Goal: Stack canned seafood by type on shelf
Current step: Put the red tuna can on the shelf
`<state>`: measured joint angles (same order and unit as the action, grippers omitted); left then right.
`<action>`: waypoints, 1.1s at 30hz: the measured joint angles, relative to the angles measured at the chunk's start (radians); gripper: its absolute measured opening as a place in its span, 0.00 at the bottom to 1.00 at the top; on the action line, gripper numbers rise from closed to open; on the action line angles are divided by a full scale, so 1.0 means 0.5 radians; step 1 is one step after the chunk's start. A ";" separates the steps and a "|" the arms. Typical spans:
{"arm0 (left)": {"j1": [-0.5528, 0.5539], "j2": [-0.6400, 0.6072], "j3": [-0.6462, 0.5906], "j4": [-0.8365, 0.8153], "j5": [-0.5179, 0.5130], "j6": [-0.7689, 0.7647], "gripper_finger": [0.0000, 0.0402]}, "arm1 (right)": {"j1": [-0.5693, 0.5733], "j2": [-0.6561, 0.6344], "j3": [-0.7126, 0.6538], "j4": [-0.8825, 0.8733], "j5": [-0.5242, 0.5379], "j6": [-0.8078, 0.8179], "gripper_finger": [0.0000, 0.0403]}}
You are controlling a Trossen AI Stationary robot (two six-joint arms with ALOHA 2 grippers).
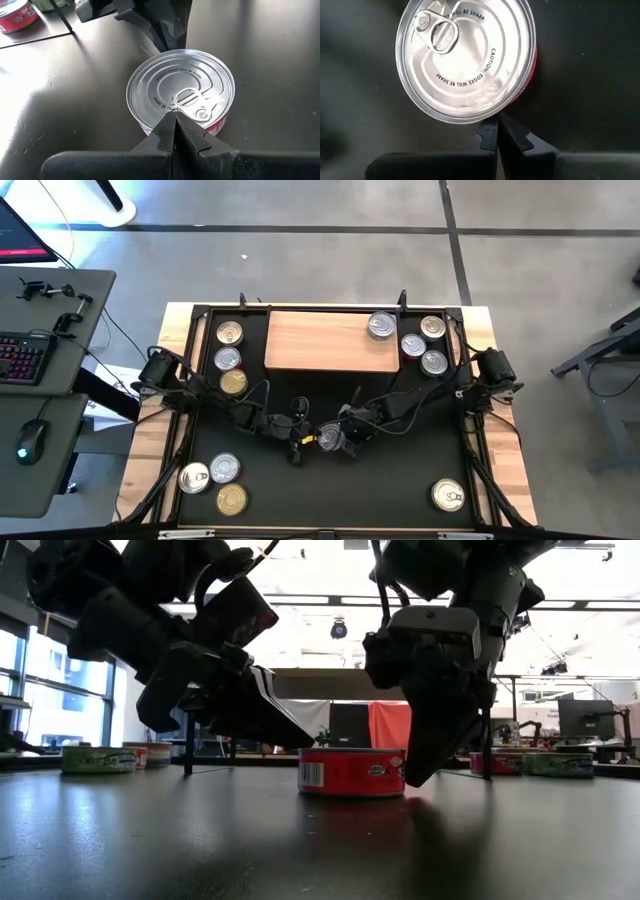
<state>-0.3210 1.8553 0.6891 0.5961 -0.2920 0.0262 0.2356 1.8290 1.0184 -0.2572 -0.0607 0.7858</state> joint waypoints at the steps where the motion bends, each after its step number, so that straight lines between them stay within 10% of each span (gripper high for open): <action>1: 0.000 0.001 -0.001 -0.001 0.001 -0.014 0.00 | 0.001 0.000 0.013 -0.014 -0.001 -0.007 0.00; 24: -0.022 -0.044 -0.008 -0.293 0.044 -0.238 0.00 | 0.002 -0.070 0.608 -0.423 0.106 -0.449 0.00; 33: -0.027 -0.470 -0.008 -1.016 -0.067 -0.440 0.00 | -0.043 -0.079 1.057 -0.773 0.110 -1.196 0.00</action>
<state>-0.3347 1.6203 0.6853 0.0881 -0.3253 -0.1939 0.2138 1.7897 1.5468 -0.6439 -0.0056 0.1878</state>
